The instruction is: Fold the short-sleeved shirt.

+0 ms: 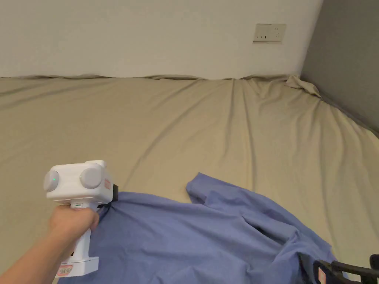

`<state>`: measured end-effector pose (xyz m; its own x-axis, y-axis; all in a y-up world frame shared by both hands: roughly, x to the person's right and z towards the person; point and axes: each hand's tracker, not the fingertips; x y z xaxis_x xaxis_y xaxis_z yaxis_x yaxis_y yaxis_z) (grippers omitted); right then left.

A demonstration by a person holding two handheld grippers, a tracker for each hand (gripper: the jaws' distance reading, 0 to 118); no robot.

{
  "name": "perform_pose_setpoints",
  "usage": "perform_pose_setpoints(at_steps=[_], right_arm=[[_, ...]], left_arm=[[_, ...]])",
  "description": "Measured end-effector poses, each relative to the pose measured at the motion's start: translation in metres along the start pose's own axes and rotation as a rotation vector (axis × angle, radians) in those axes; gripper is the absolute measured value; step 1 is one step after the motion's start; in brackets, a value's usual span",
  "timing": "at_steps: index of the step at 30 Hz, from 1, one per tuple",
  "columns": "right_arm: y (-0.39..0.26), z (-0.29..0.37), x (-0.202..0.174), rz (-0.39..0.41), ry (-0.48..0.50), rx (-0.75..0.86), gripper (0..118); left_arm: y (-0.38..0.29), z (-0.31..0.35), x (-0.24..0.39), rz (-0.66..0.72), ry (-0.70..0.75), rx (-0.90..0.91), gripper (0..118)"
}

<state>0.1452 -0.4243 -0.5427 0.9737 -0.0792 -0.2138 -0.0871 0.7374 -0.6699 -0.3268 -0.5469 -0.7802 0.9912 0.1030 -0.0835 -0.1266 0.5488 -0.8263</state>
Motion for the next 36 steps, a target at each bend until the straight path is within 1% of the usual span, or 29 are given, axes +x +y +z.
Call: perform_pose_setpoints(at_steps=[1, 2, 3, 6, 7, 8, 9, 10, 11, 12, 13, 14, 15, 17, 20, 24, 28, 32, 36], right_arm=[[0.003, -0.01, 0.001, -0.008, 0.037, -0.013, 118], [0.004, -0.017, 0.001, -0.008, 0.07, 0.008, 118], [0.007, -0.026, 0.001, -0.025, 0.083, 0.003, 118], [0.013, -0.059, 0.0, -0.114, 0.108, -0.057, 118], [0.014, -0.07, 0.003, -0.127, 0.116, -0.066, 116], [0.014, -0.08, 0.003, -0.134, 0.093, -0.073, 104], [0.014, -0.087, 0.004, -0.137, 0.081, -0.098, 46], [0.013, -0.091, 0.005, -0.139, 0.05, -0.129, 11], [0.012, -0.094, 0.006, -0.147, 0.014, -0.137, 10], [0.01, -0.094, 0.008, -0.174, -0.025, -0.13, 10], [0.01, -0.092, 0.011, -0.208, 0.008, -0.106, 10], [0.011, -0.088, 0.013, -0.224, 0.055, -0.101, 10], [0.012, -0.083, 0.014, -0.222, 0.047, -0.087, 10], [0.017, -0.072, 0.011, -0.183, 0.048, -0.021, 9], [0.03, -0.059, 0.004, -0.177, 0.072, 0.029, 9], [0.054, -0.039, -0.011, -0.113, 0.078, 0.164, 9], [0.085, -0.025, -0.016, -0.126, 0.114, 0.216, 9], [0.119, -0.017, -0.02, -0.092, 0.132, 0.274, 9], [0.156, -0.013, -0.021, -0.071, 0.143, 0.322, 9]], left_arm=[[-0.002, 0.003, -0.004, 0.028, -0.04, -0.007, 0], [-0.002, 0.003, -0.006, 0.035, -0.033, -0.022, 0], [-0.003, 0.005, -0.007, 0.032, -0.026, -0.019, 0], [-0.001, 0.009, -0.011, 0.022, -0.03, 0.001, 0], [-0.001, 0.011, -0.012, 0.022, -0.037, 0.001, 0], [-0.003, 0.013, -0.01, 0.025, -0.042, -0.001, 0], [-0.003, 0.015, -0.011, 0.028, -0.045, -0.004, 0], [-0.003, 0.016, -0.012, 0.029, -0.049, -0.004, 0], [-0.003, 0.018, -0.012, 0.033, -0.047, 0.001, 0], [-0.004, 0.02, -0.013, 0.044, -0.057, 0.008, 0], [-0.004, 0.023, -0.014, 0.061, -0.073, 0.012, 0], [-0.003, 0.028, -0.014, 0.076, -0.08, 0.024, 0], [-0.003, 0.033, -0.015, 0.083, -0.094, 0.038, 0], [-0.002, 0.052, -0.015, 0.087, -0.137, 0.111, 0], [0.007, 0.088, -0.018, 0.072, -0.172, 0.178, 0], [0.019, 0.147, -0.019, 0.023, -0.168, 0.32, 0], [0.036, 0.208, -0.025, 0.028, -0.19, 0.424, 0], [0.051, 0.264, -0.03, 0.019, -0.189, 0.537, 0], [0.063, 0.313, -0.038, 0.006, -0.15, 0.652, 0]])
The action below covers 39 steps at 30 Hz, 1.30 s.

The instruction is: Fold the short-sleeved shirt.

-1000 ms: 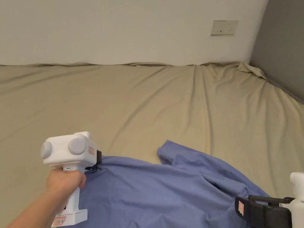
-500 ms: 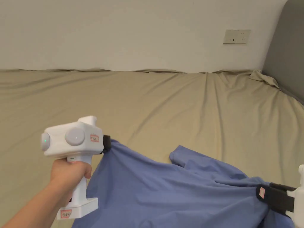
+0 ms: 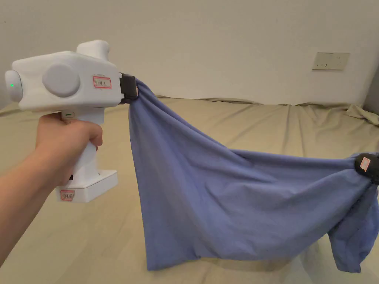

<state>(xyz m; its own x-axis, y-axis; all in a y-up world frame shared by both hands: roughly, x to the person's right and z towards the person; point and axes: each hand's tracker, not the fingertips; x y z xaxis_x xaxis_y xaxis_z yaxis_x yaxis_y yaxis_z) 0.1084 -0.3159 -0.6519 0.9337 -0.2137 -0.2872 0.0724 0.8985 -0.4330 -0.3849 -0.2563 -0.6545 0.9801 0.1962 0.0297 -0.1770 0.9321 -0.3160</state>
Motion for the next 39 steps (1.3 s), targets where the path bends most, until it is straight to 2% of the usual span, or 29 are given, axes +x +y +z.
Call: perform_pose_setpoints(at_steps=[8, 17, 21, 30, 35, 39], right_arm=[[0.06, -0.024, -0.011, 0.047, 0.024, 0.077, 9], [0.089, -0.061, -0.033, 0.081, 0.026, 0.101, 9], [0.094, -0.069, -0.039, 0.063, 0.033, 0.113, 9], [0.028, -0.075, -0.032, 0.051, 0.057, 0.047, 9], [-0.026, -0.069, -0.021, 0.082, 0.049, -0.034, 9], [-0.071, -0.05, -0.013, 0.087, 0.038, -0.077, 9]], left_arm=[[0.049, 0.042, -0.016, -0.014, 0.055, 0.094, 0], [0.048, 0.051, -0.037, 0.004, 0.103, 0.113, 0], [0.041, 0.054, -0.047, 0.026, 0.117, 0.113, 0], [-0.029, 0.06, -0.061, 0.022, 0.139, 0.056, 0], [-0.104, 0.072, -0.067, 0.081, 0.143, -0.009, 0], [-0.168, 0.094, -0.065, 0.199, 0.182, -0.039, 0]])
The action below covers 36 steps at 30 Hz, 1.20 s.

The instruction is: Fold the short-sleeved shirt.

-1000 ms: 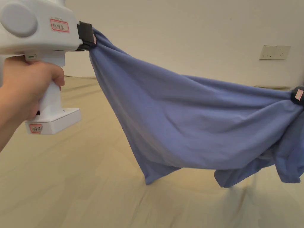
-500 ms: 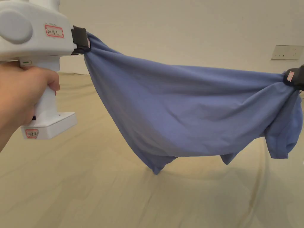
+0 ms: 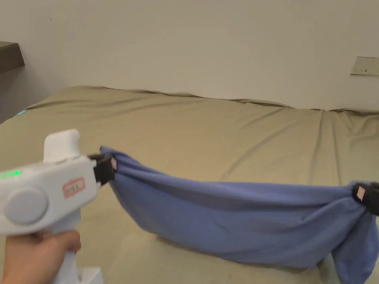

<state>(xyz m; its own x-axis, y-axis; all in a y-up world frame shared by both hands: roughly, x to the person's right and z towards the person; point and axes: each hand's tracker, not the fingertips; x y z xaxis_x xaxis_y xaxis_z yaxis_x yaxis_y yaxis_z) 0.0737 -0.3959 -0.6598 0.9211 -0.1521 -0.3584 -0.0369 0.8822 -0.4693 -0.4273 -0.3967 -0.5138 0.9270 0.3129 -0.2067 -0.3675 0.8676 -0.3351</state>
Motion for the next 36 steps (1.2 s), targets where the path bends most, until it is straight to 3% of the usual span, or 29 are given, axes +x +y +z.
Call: perform_pose_setpoints(at_steps=[7, 17, 20, 21, 22, 23, 24, 25, 27, 30, 33, 34, 35, 36], right_arm=[[-0.078, 0.037, -0.002, 0.013, -0.033, -0.073, 9], [-0.141, 0.054, 0.004, -0.149, -0.085, -0.213, 9], [-0.158, 0.052, 0.015, -0.156, -0.097, -0.211, 11], [-0.159, 0.053, 0.016, -0.16, -0.094, -0.204, 22], [-0.158, 0.056, 0.016, -0.164, -0.069, -0.181, 40], [-0.156, 0.06, 0.015, -0.153, -0.049, -0.151, 70], [-0.152, 0.069, 0.01, -0.137, -0.035, -0.122, 98], [-0.146, 0.077, 0.005, -0.12, -0.022, -0.11, 105], [-0.137, 0.095, -0.003, -0.089, 0.017, -0.052, 105], [-0.129, 0.126, -0.025, 0.0, -0.009, 0.017, 105], [-0.131, 0.147, -0.043, 0.054, -0.043, 0.037, 101], [-0.133, 0.152, -0.047, 0.055, -0.04, 0.034, 92], [-0.133, 0.156, -0.05, 0.063, -0.037, 0.031, 68], [-0.135, 0.157, -0.054, 0.081, -0.048, 0.026, 22]], left_arm=[[-0.108, 0.051, -0.016, 0.091, 0.063, -0.083, 0], [-0.203, 0.091, -0.03, 0.198, 0.142, -0.263, 0], [-0.215, 0.093, -0.03, 0.21, 0.138, -0.283, 0], [-0.217, 0.095, -0.029, 0.209, 0.135, -0.286, 3], [-0.215, 0.095, -0.029, 0.21, 0.129, -0.298, 9], [-0.212, 0.098, -0.027, 0.21, 0.131, -0.3, 26], [-0.209, 0.102, -0.025, 0.196, 0.142, -0.3, 66], [-0.204, 0.108, -0.024, 0.182, 0.147, -0.298, 87], [-0.194, 0.122, -0.021, 0.168, 0.129, -0.268, 88], [-0.183, 0.154, -0.01, 0.096, 0.091, -0.118, 88], [-0.182, 0.176, 0.001, -0.072, 0.087, -0.035, 87], [-0.183, 0.181, 0.004, -0.136, 0.099, -0.01, 82], [-0.184, 0.183, 0.009, -0.18, 0.131, 0.008, 65], [-0.184, 0.184, 0.013, -0.215, 0.169, 0.023, 16]])
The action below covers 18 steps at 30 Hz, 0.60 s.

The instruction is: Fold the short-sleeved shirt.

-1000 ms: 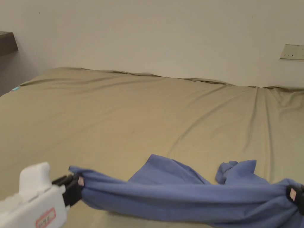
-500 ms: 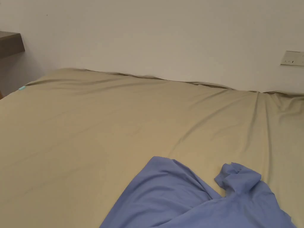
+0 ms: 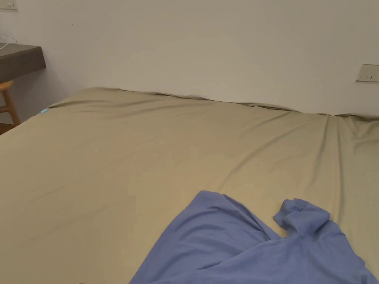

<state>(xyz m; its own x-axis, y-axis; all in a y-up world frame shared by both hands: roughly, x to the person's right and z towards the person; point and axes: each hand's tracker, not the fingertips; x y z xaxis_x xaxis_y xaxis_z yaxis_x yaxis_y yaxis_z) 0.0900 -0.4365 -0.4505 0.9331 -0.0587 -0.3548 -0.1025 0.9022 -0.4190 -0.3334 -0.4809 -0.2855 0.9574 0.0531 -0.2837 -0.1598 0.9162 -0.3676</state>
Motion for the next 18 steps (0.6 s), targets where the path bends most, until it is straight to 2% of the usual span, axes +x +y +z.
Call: perform_pose_setpoints(at_steps=[1, 2, 4, 5, 8, 11, 12, 14, 15, 18], right_arm=[[-0.001, 0.002, -0.005, 0.022, -0.031, -0.002, 6], [-0.004, 0.005, -0.009, 0.039, -0.088, 0.027, 6], [-0.005, 0.009, -0.009, 0.003, -0.054, 0.018, 5], [-0.004, 0.01, -0.01, -0.023, -0.051, 0.018, 4], [-0.002, 0.01, -0.01, -0.016, -0.051, 0.023, 4], [0.005, 0.007, -0.008, -0.003, -0.051, 0.023, 4], [0.008, 0.005, -0.007, -0.003, -0.051, 0.024, 4], [0.013, 0.001, -0.004, -0.012, -0.042, 0.024, 4], [0.015, -0.001, -0.002, -0.016, -0.038, 0.024, 4], [0.028, -0.014, 0.003, 0.009, -0.029, 0.002, 4]], left_arm=[[0.001, -0.001, 0.005, -0.025, 0.033, 0.007, 0], [0.0, 0.0, 0.006, -0.032, 0.049, 0.028, 0], [0.005, -0.003, 0.002, 0.012, -0.023, -0.017, 0], [0.009, -0.005, 0.0, 0.014, -0.013, -0.016, 0], [0.012, -0.019, 0.001, -0.029, 0.008, -0.014, 0], [0.019, -0.051, -0.008, -0.052, -0.036, -0.126, 0], [0.019, -0.063, -0.009, -0.054, -0.052, -0.194, 12], [0.015, -0.093, -0.016, -0.05, -0.075, -0.323, 51], [0.011, -0.104, -0.017, -0.034, -0.078, -0.358, 64], [-0.005, -0.131, -0.017, -0.032, -0.095, -0.445, 64]])
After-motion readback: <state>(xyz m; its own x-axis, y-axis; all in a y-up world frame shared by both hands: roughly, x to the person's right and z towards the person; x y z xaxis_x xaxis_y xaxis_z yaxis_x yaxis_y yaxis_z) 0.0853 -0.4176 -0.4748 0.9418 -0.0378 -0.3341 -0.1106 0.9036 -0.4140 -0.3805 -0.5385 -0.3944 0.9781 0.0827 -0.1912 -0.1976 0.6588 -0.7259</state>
